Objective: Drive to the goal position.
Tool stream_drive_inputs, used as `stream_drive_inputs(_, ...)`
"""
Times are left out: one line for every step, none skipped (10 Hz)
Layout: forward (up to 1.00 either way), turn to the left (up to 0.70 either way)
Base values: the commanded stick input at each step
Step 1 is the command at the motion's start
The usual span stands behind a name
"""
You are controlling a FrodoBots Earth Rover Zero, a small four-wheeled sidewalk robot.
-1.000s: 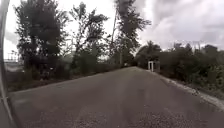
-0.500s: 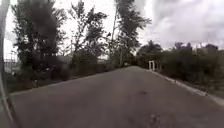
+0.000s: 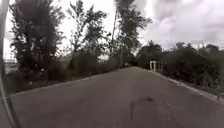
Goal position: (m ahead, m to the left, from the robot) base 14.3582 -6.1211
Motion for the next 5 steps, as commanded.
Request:
stream_drive_inputs(0.70,0.00)
stream_drive_inputs(0.70,0.00)
stream_drive_inputs(0.70,0.00)
stream_drive_inputs(0.70,0.00)
stream_drive_inputs(0.70,0.00)
